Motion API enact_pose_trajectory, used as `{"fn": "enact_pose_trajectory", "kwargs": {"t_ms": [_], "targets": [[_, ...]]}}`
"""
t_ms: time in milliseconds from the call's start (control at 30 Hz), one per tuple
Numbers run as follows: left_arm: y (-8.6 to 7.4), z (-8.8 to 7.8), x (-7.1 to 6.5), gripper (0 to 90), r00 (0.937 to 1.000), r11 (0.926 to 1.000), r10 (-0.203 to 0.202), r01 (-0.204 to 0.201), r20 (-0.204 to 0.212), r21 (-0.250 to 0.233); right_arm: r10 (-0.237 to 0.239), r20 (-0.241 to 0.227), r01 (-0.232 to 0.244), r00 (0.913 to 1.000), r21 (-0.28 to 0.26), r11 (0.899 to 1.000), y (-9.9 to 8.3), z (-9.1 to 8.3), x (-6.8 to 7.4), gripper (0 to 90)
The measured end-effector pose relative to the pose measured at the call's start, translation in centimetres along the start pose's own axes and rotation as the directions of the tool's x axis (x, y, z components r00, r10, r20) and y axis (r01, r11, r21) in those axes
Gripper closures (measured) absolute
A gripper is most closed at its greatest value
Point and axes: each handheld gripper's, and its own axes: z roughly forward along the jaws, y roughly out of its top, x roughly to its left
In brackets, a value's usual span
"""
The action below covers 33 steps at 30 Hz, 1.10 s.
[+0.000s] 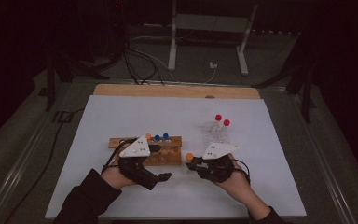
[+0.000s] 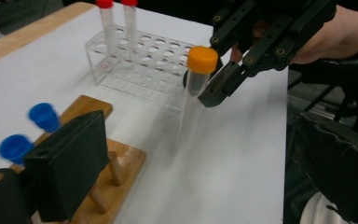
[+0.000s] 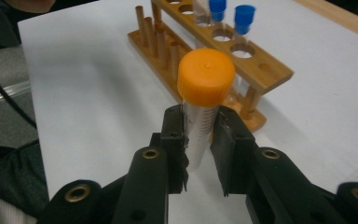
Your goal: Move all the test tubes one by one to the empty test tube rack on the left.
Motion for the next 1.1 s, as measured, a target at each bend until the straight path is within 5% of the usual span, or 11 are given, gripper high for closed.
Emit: {"fn": "enact_pose_trajectory", "kwargs": {"t_ms": [233,433,733,1100], "targets": [[0.6,1.0,-0.5,7.8,0.9995,0.9999,0.015,-0.015,0.028,0.000,-0.004,-0.021,0.005,0.9998,0.006,1.000,0.0,0.4,0.5,74.7],[1.2,1.8,-0.9,17.9,0.9984,0.9993,0.032,-0.031,0.047,-0.018,-0.004,-0.029,0.005,0.9996,0.005,1.000,0.0,0.5,0.7,74.8],[1.3,2.7,-0.9,43.2,0.9991,0.9991,0.035,-0.035,0.022,-0.023,-0.011,-0.033,0.011,0.9994,0.007,1.000,-0.1,0.5,0.8,74.8],[1.8,4.1,-1.0,60.1,0.9986,0.9984,0.052,-0.052,-0.006,-0.023,-0.015,-0.039,0.016,0.9991,0.015,1.000,-0.1,0.6,0.9,74.8]]}}
